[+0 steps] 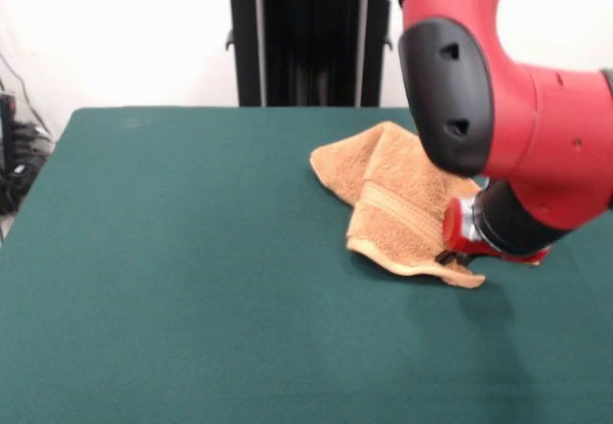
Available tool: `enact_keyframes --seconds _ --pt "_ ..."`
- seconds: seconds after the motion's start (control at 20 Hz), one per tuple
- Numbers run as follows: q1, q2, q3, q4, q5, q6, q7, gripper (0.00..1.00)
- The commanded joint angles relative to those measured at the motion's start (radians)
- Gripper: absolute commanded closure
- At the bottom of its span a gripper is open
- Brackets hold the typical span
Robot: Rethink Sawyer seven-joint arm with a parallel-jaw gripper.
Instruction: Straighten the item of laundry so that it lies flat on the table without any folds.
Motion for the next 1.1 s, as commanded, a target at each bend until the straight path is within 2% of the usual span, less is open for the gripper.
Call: enact_keyframes --seconds 0.05,0.3,0.65,0.85,1.1 --pt "-0.012 0.275 0.127 -0.347 0.028 -0.139 0.138 1.0" --pt "-0.021 0.328 0.115 -0.479 0.019 -0.041 0.138 1.0" --pt "-0.038 0.401 0.049 -0.652 0.063 0.153 0.137 1.0" --pt "-0.041 0.403 -0.019 -0.68 0.134 0.314 0.16 1.0" --pt "-0.047 0.401 -0.143 -0.706 0.245 0.424 0.168 1.0"
